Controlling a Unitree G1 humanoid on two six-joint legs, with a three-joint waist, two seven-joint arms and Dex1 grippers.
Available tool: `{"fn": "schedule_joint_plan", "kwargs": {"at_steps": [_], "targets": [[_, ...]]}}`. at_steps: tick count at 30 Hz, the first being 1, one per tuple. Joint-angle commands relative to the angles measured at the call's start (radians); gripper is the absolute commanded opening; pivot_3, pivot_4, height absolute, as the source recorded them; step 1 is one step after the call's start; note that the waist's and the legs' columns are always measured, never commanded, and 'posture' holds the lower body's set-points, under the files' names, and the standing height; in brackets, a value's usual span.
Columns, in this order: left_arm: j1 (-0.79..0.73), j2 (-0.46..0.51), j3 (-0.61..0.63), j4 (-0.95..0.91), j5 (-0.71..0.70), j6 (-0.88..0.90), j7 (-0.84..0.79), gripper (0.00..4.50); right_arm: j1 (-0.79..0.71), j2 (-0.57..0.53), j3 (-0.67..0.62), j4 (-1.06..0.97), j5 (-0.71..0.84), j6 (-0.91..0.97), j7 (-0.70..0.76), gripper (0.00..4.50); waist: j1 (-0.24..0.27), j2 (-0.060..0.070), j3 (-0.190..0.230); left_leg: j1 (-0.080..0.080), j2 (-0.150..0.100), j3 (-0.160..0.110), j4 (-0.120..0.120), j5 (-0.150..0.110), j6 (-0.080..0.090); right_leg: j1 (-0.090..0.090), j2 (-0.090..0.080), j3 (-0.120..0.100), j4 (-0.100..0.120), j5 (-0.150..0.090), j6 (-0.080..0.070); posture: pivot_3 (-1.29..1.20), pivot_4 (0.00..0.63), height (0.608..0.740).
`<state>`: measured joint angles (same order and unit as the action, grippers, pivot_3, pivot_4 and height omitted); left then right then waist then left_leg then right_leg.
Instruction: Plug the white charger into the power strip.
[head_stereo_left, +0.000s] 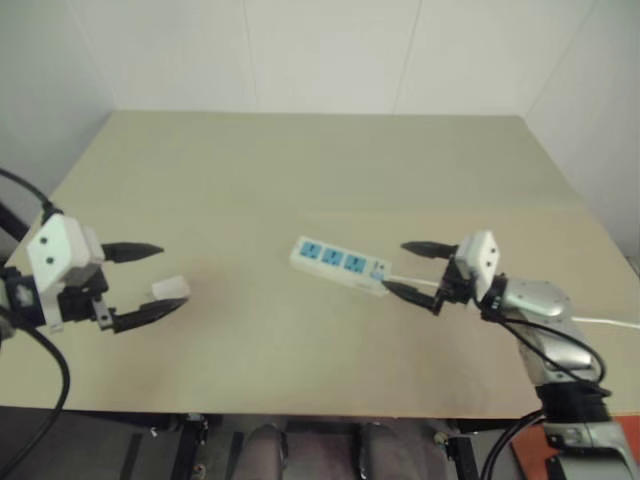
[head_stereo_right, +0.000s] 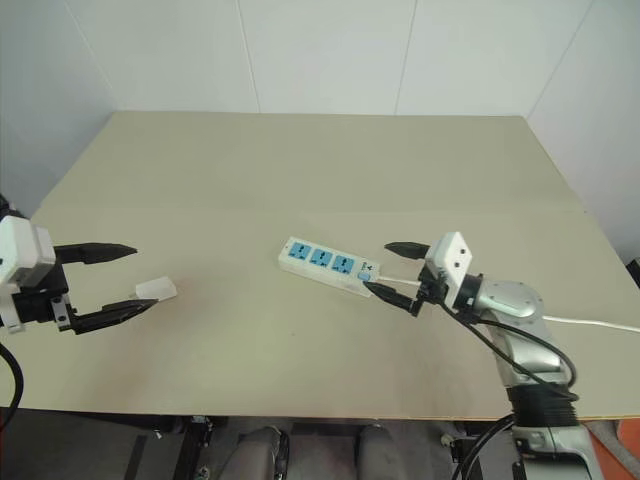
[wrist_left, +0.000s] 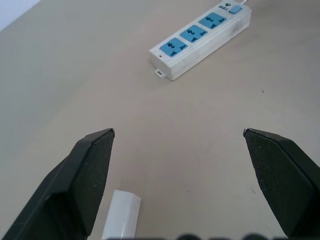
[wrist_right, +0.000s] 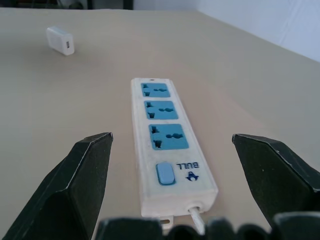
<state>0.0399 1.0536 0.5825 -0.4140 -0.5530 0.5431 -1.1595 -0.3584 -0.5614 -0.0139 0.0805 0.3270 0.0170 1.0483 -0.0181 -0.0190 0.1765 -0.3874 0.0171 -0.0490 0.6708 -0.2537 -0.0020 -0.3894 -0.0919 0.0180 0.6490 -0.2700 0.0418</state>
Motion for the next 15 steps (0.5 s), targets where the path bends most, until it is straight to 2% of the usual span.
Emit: {"fn": "schedule_joint_plan", "kwargs": {"at_steps": [1, 15], "targets": [[-0.023, 0.004, -0.003, 0.009, -0.008, -0.025, 0.004, 4.5, -0.068, 0.033, 0.025, 0.07, -0.013, -0.073, 0.033, 4.47, 0.0, 0.0, 0.0, 0.0, 0.0, 0.0, 0.0, 0.0, 0.0, 0.0, 0.0, 0.0, 0.0, 0.0, 0.0, 0.0, 0.15, 0.74], [-0.013, 0.001, 0.005, 0.005, -0.01, -0.029, 0.004, 4.5, -0.22, 0.155, 0.062, 0.432, -0.081, -0.28, 0.075, 4.47, -0.007, 0.001, 0.0, 0.0, 0.0, 0.0, -0.003, 0.0, 0.0, -0.001, 0.0, 0.0, 0.0, 0.0, 0.0, 0.0, 0.15, 0.74]]}}
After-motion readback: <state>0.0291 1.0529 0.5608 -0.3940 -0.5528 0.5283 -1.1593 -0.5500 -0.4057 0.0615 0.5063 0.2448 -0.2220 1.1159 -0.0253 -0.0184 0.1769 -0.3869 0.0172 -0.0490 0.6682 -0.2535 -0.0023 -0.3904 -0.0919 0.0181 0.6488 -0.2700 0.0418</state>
